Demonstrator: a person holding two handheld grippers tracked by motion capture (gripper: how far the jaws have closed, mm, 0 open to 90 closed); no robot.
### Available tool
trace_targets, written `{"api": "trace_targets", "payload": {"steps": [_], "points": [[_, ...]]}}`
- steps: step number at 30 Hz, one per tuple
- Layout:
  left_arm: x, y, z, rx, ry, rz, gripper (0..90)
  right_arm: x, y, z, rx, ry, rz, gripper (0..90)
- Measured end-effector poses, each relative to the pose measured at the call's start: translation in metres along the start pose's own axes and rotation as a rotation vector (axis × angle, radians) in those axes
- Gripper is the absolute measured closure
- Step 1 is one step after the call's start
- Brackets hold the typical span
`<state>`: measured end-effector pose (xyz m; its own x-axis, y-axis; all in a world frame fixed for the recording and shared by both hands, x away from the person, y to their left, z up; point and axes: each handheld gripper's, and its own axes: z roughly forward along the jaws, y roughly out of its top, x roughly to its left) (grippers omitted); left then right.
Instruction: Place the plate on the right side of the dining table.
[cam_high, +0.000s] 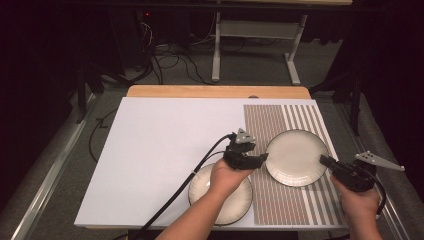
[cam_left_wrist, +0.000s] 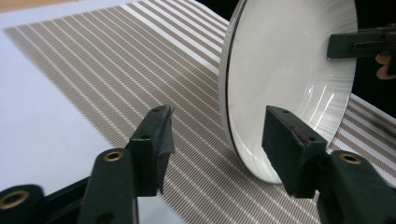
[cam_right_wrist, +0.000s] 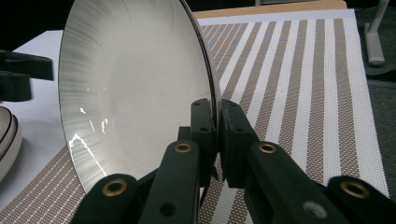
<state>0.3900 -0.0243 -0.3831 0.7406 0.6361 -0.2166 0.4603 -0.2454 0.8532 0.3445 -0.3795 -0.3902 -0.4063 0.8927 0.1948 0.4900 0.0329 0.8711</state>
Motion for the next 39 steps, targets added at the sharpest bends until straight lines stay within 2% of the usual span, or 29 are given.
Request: {"api": "trace_targets", "payload": {"steps": [7,12,18,23,25,27,31,35,39], "points": [[0.013,-0.014,-0.034,-0.041,0.010,0.008,28.4,-0.001,0.001,0.003,0.009,-0.003,0.003,87.1],[0.024,-0.024,-0.063,-0.082,0.038,0.021,21.8,-0.002,0.002,0.004,0.016,-0.008,0.009,87.0],[0.039,-0.037,-0.096,-0.108,0.074,0.005,15.7,-0.003,0.002,0.006,0.024,-0.016,0.014,86.6],[0.055,-0.048,-0.125,-0.107,0.100,-0.008,6.1,-0.004,0.002,0.008,0.033,-0.022,0.022,86.3],[0.059,-0.052,-0.136,-0.113,0.102,-0.008,5.1,-0.004,0.002,0.008,0.033,-0.023,0.022,86.3],[0.062,-0.059,-0.152,-0.100,0.109,-0.004,0.1,-0.004,0.002,0.009,0.038,-0.026,0.023,86.1],[0.065,-0.073,-0.183,-0.141,0.164,0.025,0.0,-0.006,0.002,0.012,0.050,-0.035,0.032,85.5],[0.075,-0.088,-0.209,-0.177,0.187,-0.008,0.0,-0.007,0.003,0.014,0.064,-0.044,0.030,84.9],[0.083,-0.097,-0.225,-0.195,0.215,-0.020,0.0,-0.008,0.003,0.017,0.080,-0.060,0.042,84.3]]}}
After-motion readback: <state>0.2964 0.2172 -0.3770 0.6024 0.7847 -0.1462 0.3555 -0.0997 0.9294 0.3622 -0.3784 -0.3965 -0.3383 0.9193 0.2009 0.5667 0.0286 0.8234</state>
